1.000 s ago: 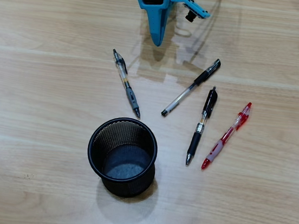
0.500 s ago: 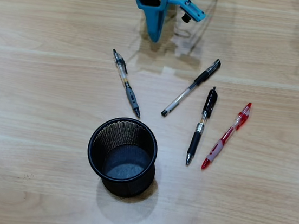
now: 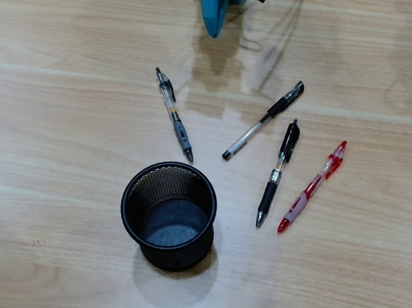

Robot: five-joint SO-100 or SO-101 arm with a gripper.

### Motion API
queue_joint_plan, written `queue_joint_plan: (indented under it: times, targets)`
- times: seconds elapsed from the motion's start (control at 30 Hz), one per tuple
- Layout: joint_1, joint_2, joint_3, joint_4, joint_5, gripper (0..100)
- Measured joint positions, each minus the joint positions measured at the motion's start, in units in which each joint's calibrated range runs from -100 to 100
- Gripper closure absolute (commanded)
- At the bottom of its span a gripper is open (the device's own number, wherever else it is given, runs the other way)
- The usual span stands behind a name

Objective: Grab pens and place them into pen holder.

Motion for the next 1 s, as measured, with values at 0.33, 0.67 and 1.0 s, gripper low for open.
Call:
queue_joint_plan:
  times: [0.33, 0.67, 1.0]
  targets:
    - [-1.53, 22.31, -11.36, -10.73, -6.86, 98]
    - [-1.44, 48.43, -29.29, -10.90, -17.66, 98]
    - [-0.63, 66.67, -43.59, -10.90, -23.06, 98]
